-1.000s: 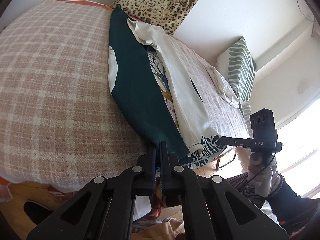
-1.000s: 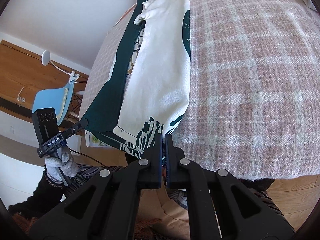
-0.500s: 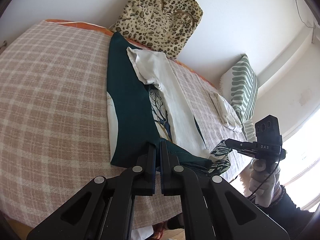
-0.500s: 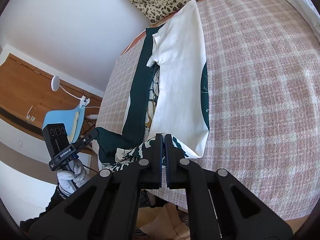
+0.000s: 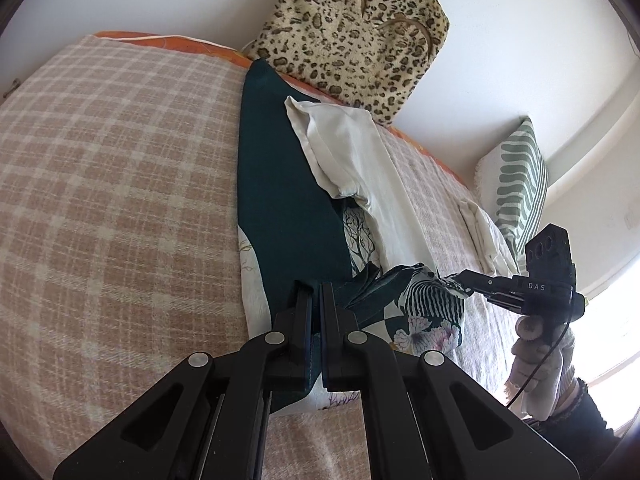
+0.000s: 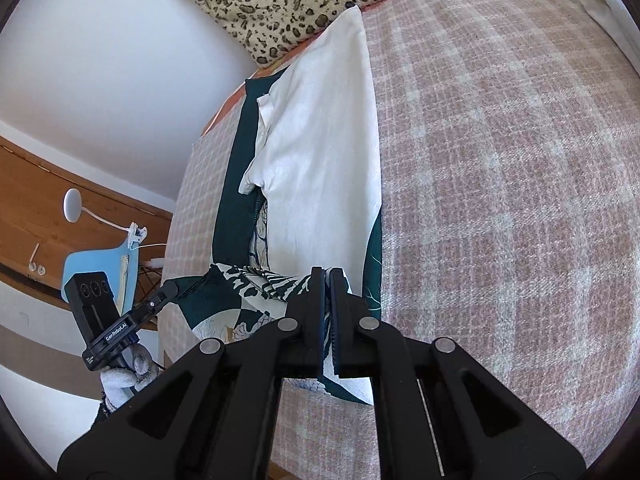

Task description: Fold small clothes

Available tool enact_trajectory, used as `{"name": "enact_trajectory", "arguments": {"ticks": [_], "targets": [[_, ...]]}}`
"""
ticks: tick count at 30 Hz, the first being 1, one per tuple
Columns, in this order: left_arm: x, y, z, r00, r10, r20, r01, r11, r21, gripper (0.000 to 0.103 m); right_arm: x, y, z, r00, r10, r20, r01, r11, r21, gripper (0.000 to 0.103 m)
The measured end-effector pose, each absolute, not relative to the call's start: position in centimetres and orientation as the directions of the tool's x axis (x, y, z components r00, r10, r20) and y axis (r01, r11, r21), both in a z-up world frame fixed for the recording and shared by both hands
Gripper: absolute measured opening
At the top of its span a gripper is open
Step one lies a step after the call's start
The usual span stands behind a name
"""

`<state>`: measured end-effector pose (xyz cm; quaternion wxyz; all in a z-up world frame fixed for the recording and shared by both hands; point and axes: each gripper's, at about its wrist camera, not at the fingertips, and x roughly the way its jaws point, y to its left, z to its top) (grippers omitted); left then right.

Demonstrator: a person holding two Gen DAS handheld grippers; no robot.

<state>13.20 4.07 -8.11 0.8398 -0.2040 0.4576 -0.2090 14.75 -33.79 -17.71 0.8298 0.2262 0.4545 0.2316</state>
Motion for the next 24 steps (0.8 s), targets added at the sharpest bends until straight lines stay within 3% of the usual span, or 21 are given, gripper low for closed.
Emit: {"name": "enact_trajectory", "arguments": {"ticks": [18, 19, 21, 23, 24], "targets": [[15.9, 3.8, -9.4, 0.498, -0.497, -0.711, 0.136, 0.854, -0.502, 0.002, 17.4, -33.8, -18.8, 0.469, 0.561, -0.682, -0.137, 0.809, 0.571, 0.004], [16.0, 3.9, -9.3, 0.503, -0.495, -0.708, 0.132, 0.854, -0.503, 0.003, 17.3, -33.8, -18.6, 0.473, 0.561, -0.679, -0.14, 0.809, 0.571, 0.004], [16.1, 4.0, -9.1, 0.511, -0.477, -0.715, 0.121, 0.864, -0.489, 0.014, 17.3, -33.9, -18.2, 0.483, 0.553, -0.679, -0.141, 0.814, 0.563, 0.005], [16.1, 4.2, -8.9, 0.517, -0.47, -0.716, 0.108, 0.865, -0.49, 0.024, 17.2, -34.3, -17.6, 0.494, 0.55, -0.673, -0.148, 0.816, 0.559, 0.015], [16.0, 4.4, -8.7, 0.524, -0.467, -0.712, 0.104, 0.865, -0.49, 0.024, 17.0, -34.5, -17.2, 0.507, 0.552, -0.662, -0.155, 0.814, 0.56, 0.03]]}}
